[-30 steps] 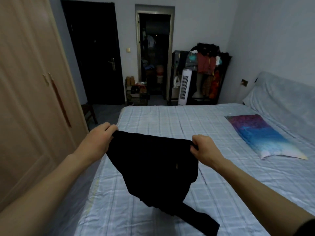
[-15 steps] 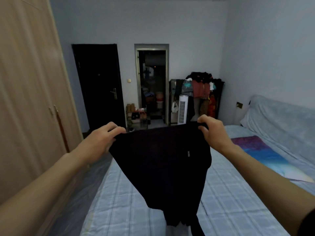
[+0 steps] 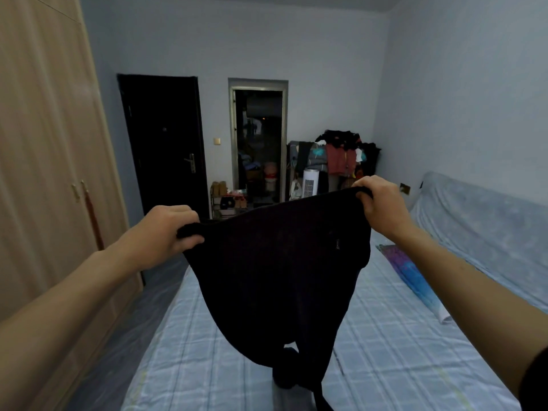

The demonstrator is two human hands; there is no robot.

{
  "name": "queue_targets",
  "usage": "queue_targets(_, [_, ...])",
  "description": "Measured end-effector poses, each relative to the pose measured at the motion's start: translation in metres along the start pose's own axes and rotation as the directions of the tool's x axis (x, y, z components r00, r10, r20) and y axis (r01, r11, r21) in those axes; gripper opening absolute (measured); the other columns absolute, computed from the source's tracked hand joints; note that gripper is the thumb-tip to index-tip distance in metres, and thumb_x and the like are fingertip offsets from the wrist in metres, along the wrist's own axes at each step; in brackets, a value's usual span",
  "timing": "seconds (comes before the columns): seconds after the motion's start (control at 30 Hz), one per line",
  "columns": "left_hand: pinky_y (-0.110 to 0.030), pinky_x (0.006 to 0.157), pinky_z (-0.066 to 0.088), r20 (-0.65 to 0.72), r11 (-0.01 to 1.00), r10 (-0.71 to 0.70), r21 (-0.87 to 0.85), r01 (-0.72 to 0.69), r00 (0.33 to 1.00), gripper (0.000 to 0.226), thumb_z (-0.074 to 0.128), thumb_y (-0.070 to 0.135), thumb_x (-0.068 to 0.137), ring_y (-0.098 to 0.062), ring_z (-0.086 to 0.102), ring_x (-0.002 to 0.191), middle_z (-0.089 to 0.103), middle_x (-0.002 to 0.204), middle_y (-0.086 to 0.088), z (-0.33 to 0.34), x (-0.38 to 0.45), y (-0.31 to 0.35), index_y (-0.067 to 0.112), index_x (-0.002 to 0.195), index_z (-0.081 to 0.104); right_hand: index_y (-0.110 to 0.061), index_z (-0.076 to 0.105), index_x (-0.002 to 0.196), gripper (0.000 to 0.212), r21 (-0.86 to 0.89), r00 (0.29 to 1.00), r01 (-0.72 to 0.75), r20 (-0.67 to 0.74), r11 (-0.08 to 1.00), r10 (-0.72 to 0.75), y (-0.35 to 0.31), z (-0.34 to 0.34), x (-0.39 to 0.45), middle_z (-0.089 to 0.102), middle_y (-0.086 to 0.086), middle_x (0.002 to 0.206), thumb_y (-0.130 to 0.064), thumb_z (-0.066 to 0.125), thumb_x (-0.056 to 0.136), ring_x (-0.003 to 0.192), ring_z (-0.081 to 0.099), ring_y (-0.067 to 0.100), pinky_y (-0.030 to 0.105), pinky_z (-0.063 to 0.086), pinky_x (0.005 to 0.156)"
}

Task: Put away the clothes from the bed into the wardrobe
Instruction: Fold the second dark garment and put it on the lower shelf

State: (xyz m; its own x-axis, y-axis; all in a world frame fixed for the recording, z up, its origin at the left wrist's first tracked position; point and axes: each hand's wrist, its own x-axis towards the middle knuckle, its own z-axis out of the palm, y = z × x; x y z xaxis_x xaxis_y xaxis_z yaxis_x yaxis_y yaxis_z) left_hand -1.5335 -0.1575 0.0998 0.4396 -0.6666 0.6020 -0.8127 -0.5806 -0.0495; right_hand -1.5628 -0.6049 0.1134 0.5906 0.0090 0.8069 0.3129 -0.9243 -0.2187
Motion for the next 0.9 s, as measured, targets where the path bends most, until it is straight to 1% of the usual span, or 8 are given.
queue_targets(0.13, [-0.028, 0.06, 0.051, -0.065, 0.999, -0.031, 0.017, 0.032, 0.997, 0.014, 0.081, 0.023, 0.081, -0.007, 0.062, 0.067, 0.062, 0.079, 0.007, -0.009, -0.004, -0.004, 0.014, 0.085, 0.071, -0.003, 0.069, 0.099, 0.019, 0.009, 1.0, 0.013, 0.025, 1.0, -0.013, 0.011, -0.015, -0.003, 0.067, 0.012, 0.095, 0.007, 0.056, 0.088, 0.083, 0.057, 0.018, 0.023, 0.039, 0.079])
queue_targets(0.33, [-0.026, 0.06, 0.045, -0.33, 0.978, -0.183, 0.033, 0.205, 0.926, 0.014, 0.075, 0.024, 0.078, -0.01, 0.059, 0.062, 0.063, 0.071, 0.004, -0.019, 0.01, 0.016, 0.012, 0.076, 0.069, -0.004, 0.069, 0.097, 0.021, 0.016, 0.969, 0.16, 0.19, 0.987, -0.16, 0.021, -0.028, -0.012, 0.065, 0.007, 0.09, 0.01, 0.062, 0.083, 0.076, 0.057, 0.013, 0.026, 0.044, 0.075])
queue_targets(0.4, [-0.02, 0.059, 0.044, -0.337, 0.968, -0.227, 0.021, 0.249, 0.914, 0.013, 0.08, 0.017, 0.078, -0.005, 0.059, 0.062, 0.064, 0.069, 0.006, -0.019, 0.013, 0.025, 0.015, 0.073, 0.068, -0.011, 0.07, 0.089, 0.019, 0.049, 0.94, 0.127, 0.313, 0.991, -0.136, 0.021, -0.028, -0.023, 0.063, -0.004, 0.077, 0.004, 0.063, 0.079, 0.064, 0.056, 0.002, 0.021, 0.045, 0.066])
queue_targets(0.47, [-0.009, 0.058, 0.038, -0.32, 0.963, -0.252, 0.006, 0.268, 0.913, 0.026, 0.082, 0.01, 0.075, -0.002, 0.058, 0.064, 0.06, 0.066, 0.013, -0.017, 0.014, 0.032, 0.025, 0.069, 0.062, -0.015, 0.066, 0.07, 0.007, 0.079, 0.909, 0.084, 0.403, 0.993, -0.109, 0.019, -0.027, -0.035, 0.055, -0.012, 0.059, -0.012, 0.062, 0.074, 0.054, 0.053, 0.003, 0.019, 0.039, 0.055])
queue_targets(0.57, [-0.003, 0.057, 0.034, -0.266, 0.956, -0.287, -0.015, 0.294, 0.92, 0.049, 0.083, 0.008, 0.072, 0.007, 0.056, 0.067, 0.051, 0.063, 0.022, -0.016, 0.01, 0.038, 0.041, 0.067, 0.046, -0.025, 0.065, 0.056, 0.023, 0.15, 0.851, -0.05, 0.524, 0.987, -0.036, 0.019, -0.024, -0.054, 0.054, -0.013, 0.047, -0.014, 0.066, 0.076, 0.045, 0.048, 0.003, 0.02, 0.035, 0.048])
queue_targets(0.63, [-0.004, 0.056, 0.035, -0.241, 0.941, -0.33, -0.009, 0.338, 0.913, 0.042, 0.085, 0.009, 0.071, -0.001, 0.056, 0.06, 0.053, 0.061, 0.016, -0.014, 0.006, 0.036, 0.034, 0.064, 0.051, -0.031, 0.066, 0.055, 0.031, 0.183, 0.826, -0.108, 0.564, 0.977, -0.014, 0.02, -0.019, -0.065, 0.06, -0.016, 0.048, -0.015, 0.075, 0.08, 0.045, 0.054, 0.001, 0.018, 0.037, 0.047])
queue_targets(0.77, [-0.007, 0.055, 0.035, -0.262, 0.932, -0.341, 0.035, 0.362, 0.903, 0.038, 0.086, 0.007, 0.069, -0.003, 0.052, 0.054, 0.053, 0.058, 0.011, -0.006, -0.001, 0.035, 0.023, 0.063, 0.053, -0.016, 0.066, 0.058, 0.033, 0.173, 0.842, -0.178, 0.536, 0.969, 0.058, 0.016, -0.002, -0.082, 0.065, -0.005, 0.051, -0.037, 0.088, 0.07, 0.047, 0.058, 0.005, 0.019, 0.041, 0.045])
queue_targets(0.9, [-0.013, 0.052, 0.036, -0.251, 0.924, -0.365, 0.02, 0.382, 0.896, 0.036, 0.086, 0.003, 0.068, -0.007, 0.052, 0.052, 0.054, 0.059, 0.01, 0.002, -0.005, 0.035, 0.017, 0.067, 0.053, -0.016, 0.059, 0.059, 0.033, 0.134, 0.9, -0.16, 0.427, 0.978, 0.088, 0.013, 0.01, -0.089, 0.056, -0.004, 0.054, -0.027, 0.086, 0.074, 0.047, 0.049, 0.007, 0.017, 0.036, 0.047])
